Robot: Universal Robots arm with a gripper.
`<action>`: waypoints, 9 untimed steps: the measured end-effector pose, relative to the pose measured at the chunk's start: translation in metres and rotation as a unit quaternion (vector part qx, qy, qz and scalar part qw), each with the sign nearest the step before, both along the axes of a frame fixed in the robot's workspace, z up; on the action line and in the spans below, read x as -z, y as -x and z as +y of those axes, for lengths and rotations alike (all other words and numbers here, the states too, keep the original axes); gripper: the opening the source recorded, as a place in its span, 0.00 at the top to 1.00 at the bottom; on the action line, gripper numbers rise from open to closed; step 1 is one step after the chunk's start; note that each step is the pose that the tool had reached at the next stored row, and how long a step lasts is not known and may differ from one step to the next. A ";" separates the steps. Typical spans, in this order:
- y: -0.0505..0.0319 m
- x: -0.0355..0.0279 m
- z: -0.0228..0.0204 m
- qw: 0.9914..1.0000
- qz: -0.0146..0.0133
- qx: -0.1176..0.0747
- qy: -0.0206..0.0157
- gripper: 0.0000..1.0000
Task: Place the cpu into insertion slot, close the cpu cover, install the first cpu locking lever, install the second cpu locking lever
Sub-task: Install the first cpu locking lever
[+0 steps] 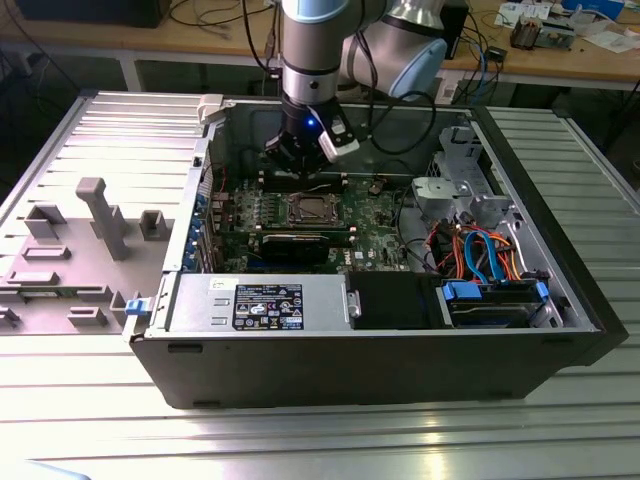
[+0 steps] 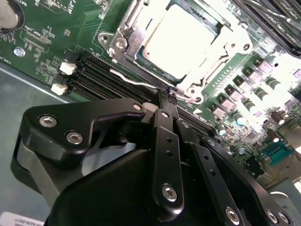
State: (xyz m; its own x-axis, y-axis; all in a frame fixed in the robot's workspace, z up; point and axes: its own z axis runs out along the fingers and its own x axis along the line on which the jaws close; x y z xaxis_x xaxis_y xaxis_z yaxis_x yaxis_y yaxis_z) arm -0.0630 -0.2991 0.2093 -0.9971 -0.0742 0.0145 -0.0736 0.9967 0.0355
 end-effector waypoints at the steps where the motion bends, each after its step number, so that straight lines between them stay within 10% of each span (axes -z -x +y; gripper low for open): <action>1: -0.0017 0.0007 0.0000 1.000 0.000 0.000 0.000 0.89; 9: -0.0174 0.0055 0.0001 1.000 0.001 -0.003 0.000 0.89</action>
